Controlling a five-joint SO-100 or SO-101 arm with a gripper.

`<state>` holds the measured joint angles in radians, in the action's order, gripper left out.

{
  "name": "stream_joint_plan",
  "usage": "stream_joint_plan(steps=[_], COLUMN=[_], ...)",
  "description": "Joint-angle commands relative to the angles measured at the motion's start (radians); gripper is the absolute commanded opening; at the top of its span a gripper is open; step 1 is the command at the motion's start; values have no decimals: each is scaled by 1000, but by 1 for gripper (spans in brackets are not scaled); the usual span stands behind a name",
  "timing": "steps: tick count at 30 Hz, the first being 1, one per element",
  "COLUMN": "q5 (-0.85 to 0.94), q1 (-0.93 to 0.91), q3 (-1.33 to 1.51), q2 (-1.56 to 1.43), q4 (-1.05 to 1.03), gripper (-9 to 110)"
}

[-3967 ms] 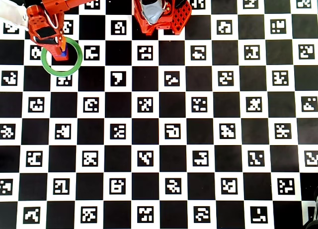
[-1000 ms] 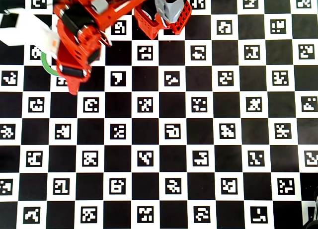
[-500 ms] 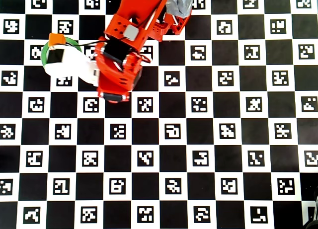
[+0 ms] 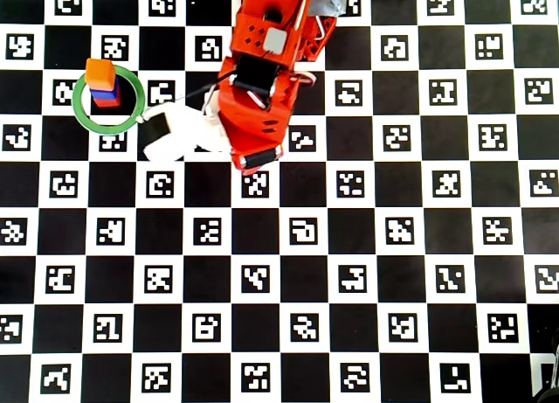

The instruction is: Grab the red cube then put it in the green circle then put the blue cube on top and finally the orange cube on top

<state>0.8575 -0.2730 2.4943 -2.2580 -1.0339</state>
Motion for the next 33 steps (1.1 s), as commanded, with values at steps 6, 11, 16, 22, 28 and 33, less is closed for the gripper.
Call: stream_joint_plan(steps=[6,11,16,22,28,33], q5=[161,179,225,328,403,483], q1=[18,32,52,84,130,155], q3=[43,130,230,342,459,555], q2=[-89,-199,-345,-497,-652,-765], q4=[-28,6,-3,-26,-57,-66], gripper=[-6,-6,-6,-6,-6,-6])
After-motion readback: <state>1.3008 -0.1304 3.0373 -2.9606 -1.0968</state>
